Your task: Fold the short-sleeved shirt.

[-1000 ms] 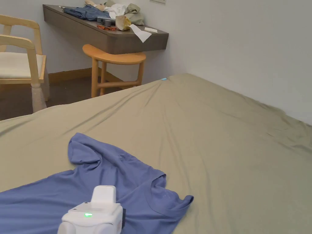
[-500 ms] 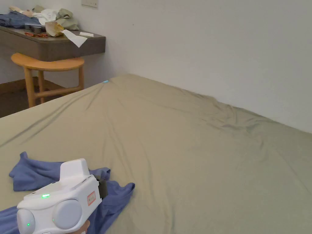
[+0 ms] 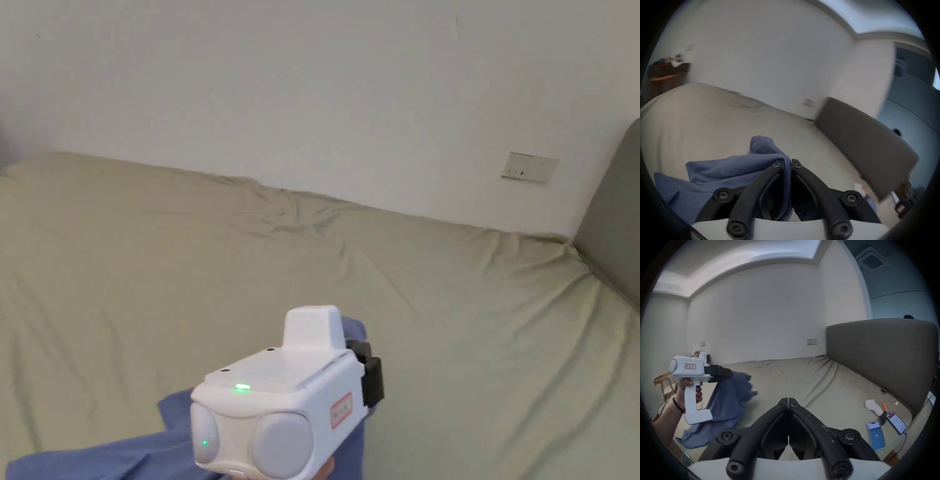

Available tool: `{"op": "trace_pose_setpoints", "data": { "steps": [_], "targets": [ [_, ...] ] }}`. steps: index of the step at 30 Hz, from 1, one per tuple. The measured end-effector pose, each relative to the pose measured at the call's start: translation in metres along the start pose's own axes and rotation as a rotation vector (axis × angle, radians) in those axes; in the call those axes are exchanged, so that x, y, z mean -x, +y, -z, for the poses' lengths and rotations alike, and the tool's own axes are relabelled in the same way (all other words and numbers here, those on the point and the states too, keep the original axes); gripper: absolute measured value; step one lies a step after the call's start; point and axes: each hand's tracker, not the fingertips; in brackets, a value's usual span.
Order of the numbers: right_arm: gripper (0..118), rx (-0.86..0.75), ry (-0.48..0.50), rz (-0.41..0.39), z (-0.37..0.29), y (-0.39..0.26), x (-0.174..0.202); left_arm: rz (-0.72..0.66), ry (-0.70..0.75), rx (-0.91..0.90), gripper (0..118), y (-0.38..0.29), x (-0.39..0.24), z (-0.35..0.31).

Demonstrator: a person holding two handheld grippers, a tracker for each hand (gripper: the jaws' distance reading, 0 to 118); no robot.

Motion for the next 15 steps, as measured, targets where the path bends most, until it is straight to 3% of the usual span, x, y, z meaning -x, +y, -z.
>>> {"op": "trace_pose_setpoints", "data": {
  "steps": [5,7,10,15],
  "targets": [
    [2,-0.017,-0.075,0.032,-0.020,-0.005,-0.028,0.098,-0.370,0.109,7,-0.042,-0.100,0.002],
    [2,-0.019,-0.095,0.044,-0.025,-0.008,-0.036,0.148,-0.434,0.180,7,-0.070,-0.122,-0.001],
    [2,-0.006,-0.114,0.067,-0.028,-0.014,-0.045,0.253,-0.336,0.339,7,-0.121,-0.139,0.016],
    [2,0.037,-0.102,0.087,-0.024,-0.030,-0.049,0.324,-0.236,0.535,7,-0.193,-0.114,0.035]
  ]
}}
